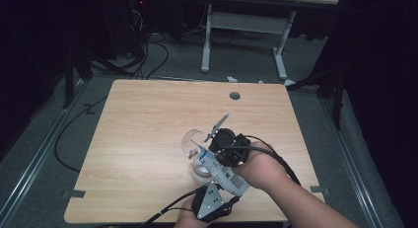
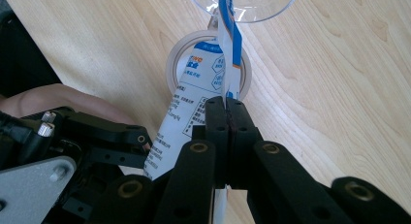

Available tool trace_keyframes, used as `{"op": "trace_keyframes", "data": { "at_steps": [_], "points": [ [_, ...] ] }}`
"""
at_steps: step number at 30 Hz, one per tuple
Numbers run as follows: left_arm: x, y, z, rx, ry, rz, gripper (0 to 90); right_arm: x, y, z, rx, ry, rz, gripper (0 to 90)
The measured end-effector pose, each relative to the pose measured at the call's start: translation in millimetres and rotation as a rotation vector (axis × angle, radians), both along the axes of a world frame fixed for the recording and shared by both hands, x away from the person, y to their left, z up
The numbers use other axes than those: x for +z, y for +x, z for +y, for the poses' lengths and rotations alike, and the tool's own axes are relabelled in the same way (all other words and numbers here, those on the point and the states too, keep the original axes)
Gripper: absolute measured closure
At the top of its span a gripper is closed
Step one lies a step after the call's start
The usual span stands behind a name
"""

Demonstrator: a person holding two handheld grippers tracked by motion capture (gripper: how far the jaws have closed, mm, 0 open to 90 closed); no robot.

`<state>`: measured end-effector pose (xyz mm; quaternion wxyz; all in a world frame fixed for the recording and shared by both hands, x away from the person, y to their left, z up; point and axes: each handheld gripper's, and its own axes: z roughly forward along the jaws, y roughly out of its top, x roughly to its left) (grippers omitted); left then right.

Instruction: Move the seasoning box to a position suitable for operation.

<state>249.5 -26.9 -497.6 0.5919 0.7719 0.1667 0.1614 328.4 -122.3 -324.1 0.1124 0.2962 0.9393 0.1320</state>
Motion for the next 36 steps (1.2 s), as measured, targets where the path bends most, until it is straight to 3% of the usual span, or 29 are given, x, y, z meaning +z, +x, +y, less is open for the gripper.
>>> {"op": "trace_keyframes", "data": {
  "at_steps": [36],
  "points": [
    [-12.5, 2.1, 5.9, 0.018, 0.017, 0.018, 56.7, -1.9, -2.8, -4.1, -0.008, 0.003, 0.004, 89.9]
  ]
}}
